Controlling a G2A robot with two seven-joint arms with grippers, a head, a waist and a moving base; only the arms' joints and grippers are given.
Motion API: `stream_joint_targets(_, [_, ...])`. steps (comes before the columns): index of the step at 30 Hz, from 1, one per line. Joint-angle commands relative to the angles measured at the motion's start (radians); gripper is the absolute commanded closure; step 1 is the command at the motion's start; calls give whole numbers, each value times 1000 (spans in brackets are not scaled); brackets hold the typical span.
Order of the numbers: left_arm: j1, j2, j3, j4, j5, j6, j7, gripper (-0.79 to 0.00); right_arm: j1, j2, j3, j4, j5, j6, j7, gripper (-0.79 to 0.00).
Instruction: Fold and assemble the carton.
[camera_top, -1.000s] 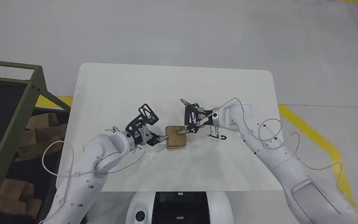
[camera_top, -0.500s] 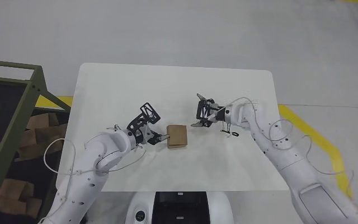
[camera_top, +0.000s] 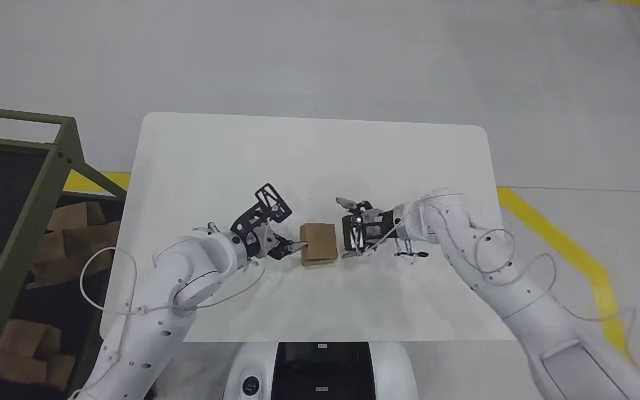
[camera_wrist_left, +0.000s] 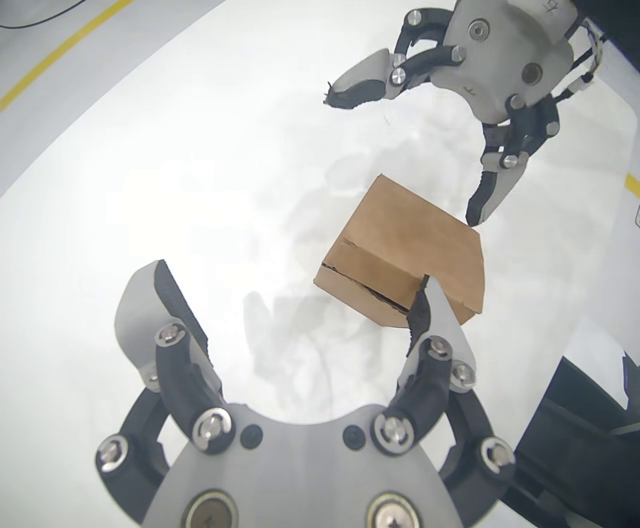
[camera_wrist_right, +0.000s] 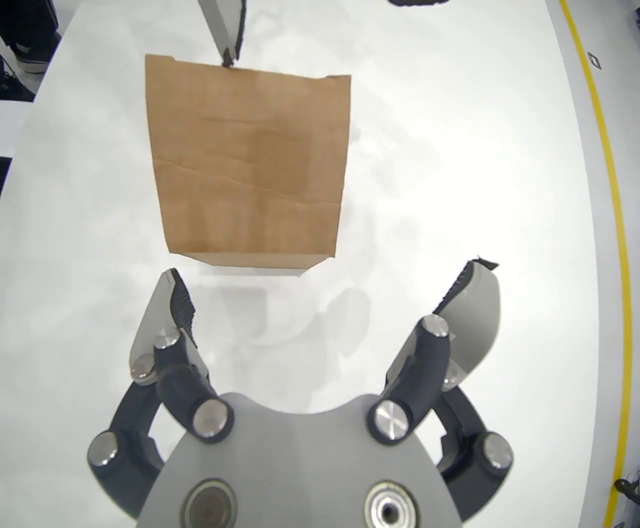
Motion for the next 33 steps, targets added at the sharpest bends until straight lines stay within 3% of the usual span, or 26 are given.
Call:
stream_joint_targets(1, [-1, 0, 1, 1, -1, 0, 1, -785, 20, -2, -14, 44, 27, 0, -28, -785])
stream_joint_targets(11, [0, 4, -3, 1, -6, 3, 3, -785, 155, -21, -277, 184, 120, 0, -259, -785])
stream_joint_targets(15, [0, 5, -1, 0, -5, 1, 2, -785, 196, -45, -337, 258, 150, 0, -254, -785])
stream_joint_targets(21, [-3, 7, 3, -1, -4, -1, 2, -785, 227, -95, -370, 331, 204, 7, -221, -785])
stream_joint_targets(31, [-5, 9, 7, 1, -7, 2, 0, -785, 245, -145, -394, 406, 194, 12, -271, -785])
stream_joint_targets(33, [-5, 9, 7, 2, -6, 5, -1, -785, 247, -151, -397, 417, 186, 13, -286, -736])
